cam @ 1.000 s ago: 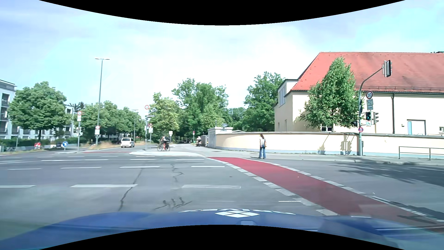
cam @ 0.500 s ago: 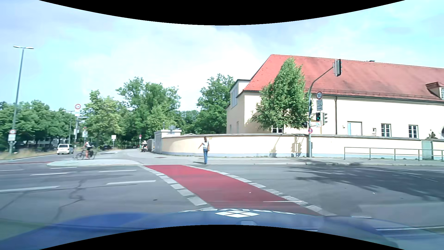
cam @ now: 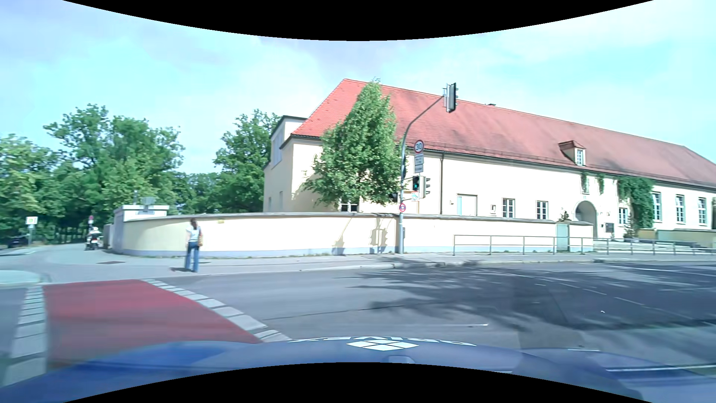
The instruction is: Follow the waypoints while adhering to traffic rules and regulations
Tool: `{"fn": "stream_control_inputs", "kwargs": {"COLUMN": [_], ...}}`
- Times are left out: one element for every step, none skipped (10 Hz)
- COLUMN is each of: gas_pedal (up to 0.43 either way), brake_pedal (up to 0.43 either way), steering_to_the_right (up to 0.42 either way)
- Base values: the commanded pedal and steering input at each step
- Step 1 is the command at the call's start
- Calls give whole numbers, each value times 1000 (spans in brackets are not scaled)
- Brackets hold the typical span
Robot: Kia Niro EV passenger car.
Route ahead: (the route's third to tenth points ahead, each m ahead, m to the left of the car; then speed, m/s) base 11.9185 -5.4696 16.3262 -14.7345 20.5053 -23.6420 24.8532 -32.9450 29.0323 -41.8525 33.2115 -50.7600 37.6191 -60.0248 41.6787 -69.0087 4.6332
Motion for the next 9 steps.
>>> {"fn": "stream_control_inputs", "kwargs": {"gas_pedal": [87,87,87,87,87,87,87,87,98], "brake_pedal": [0,0,0,0,0,0,0,0,0], "steering_to_the_right": [562,561,561,561,561,560,560,560,556]}}
